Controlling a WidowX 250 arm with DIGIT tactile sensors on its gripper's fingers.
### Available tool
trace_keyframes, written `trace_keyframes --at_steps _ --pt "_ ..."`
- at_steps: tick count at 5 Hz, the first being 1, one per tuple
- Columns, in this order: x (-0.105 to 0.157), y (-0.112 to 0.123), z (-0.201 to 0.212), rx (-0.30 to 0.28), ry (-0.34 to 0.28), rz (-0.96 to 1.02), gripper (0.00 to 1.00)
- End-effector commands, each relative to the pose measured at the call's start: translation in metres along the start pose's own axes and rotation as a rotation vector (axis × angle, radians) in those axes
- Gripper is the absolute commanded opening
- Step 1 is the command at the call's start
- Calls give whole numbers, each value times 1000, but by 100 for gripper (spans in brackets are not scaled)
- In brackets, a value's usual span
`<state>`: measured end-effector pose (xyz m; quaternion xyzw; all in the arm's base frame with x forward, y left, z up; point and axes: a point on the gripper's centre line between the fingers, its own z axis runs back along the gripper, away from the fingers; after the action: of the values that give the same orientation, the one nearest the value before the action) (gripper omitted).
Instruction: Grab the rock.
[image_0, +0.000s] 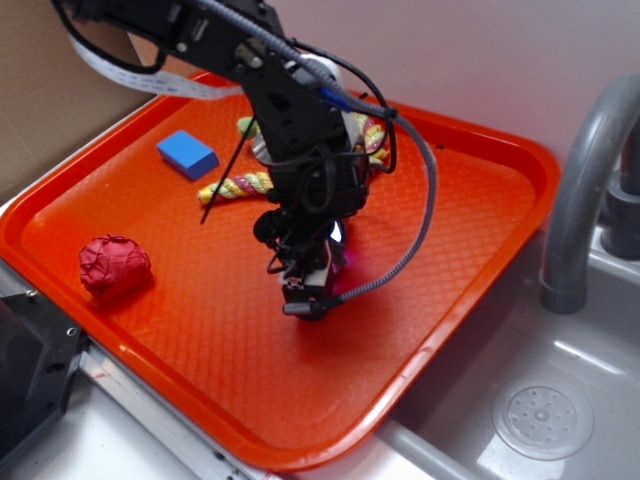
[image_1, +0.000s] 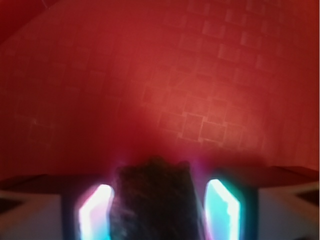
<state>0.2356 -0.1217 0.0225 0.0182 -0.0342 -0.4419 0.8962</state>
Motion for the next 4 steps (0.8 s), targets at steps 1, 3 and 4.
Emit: trace_keyframes --at_steps 1,3,4 --pt "-22 17 63 1 123 278 0" --pt "-74 47 150 -28 111 778 0" --pt "-102 50 185 0 44 1029 0"
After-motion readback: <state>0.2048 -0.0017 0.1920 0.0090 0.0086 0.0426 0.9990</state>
